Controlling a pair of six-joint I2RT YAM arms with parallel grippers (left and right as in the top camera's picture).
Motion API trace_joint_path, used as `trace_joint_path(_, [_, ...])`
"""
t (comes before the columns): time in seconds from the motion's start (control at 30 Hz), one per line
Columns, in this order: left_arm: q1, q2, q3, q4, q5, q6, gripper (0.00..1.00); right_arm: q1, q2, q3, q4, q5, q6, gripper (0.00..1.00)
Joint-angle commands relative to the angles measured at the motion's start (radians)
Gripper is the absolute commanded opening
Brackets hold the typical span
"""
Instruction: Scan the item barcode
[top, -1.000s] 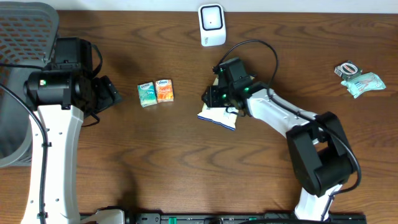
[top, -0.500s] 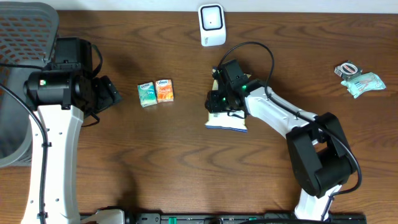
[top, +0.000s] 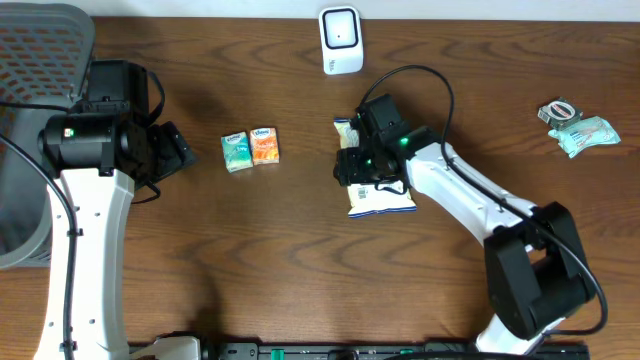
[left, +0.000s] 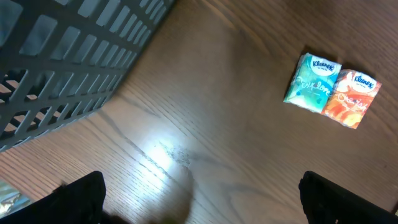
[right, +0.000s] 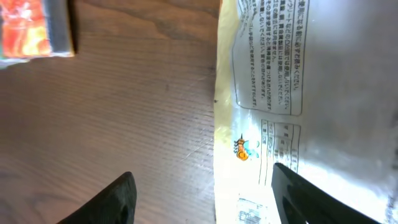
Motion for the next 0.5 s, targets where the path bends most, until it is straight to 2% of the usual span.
trace_joint_path(0.0, [0.005, 0.004, 0.003, -0.003, -0.01, -0.009, 0.98, -0.015, -0.05, 0.0, -0.024, 0.007, -0.003, 0.67])
trace_joint_path(0.03, [0.005, 0.004, 0.003, -0.003, -0.01, -0.009, 0.98, -0.019, -0.06, 0.002, -0.034, 0.007, -0.003, 0.68])
trace_joint_path(0.13, [0.005, 0.004, 0.003, -0.003, -0.01, -0.009, 0.98, -0.037, -0.091, 0.002, -0.045, 0.011, -0.004, 0.83])
trace_joint_path(0.33, [0.005, 0.004, 0.003, -0.003, -0.01, -0.009, 0.98, -0.125, -0.128, 0.002, -0.072, 0.011, -0.011, 0.87])
trace_joint_path(0.43, [0.005, 0.004, 0.003, -0.003, -0.01, -0.009, 0.98, -0.178, -0.13, 0.002, -0.086, 0.011, -0.012, 0.99])
trace_joint_path(0.47, [0.005, 0.004, 0.003, -0.003, -0.01, -0.009, 0.98, -0.191, -0.13, 0.002, -0.089, 0.011, -0.014, 0.99])
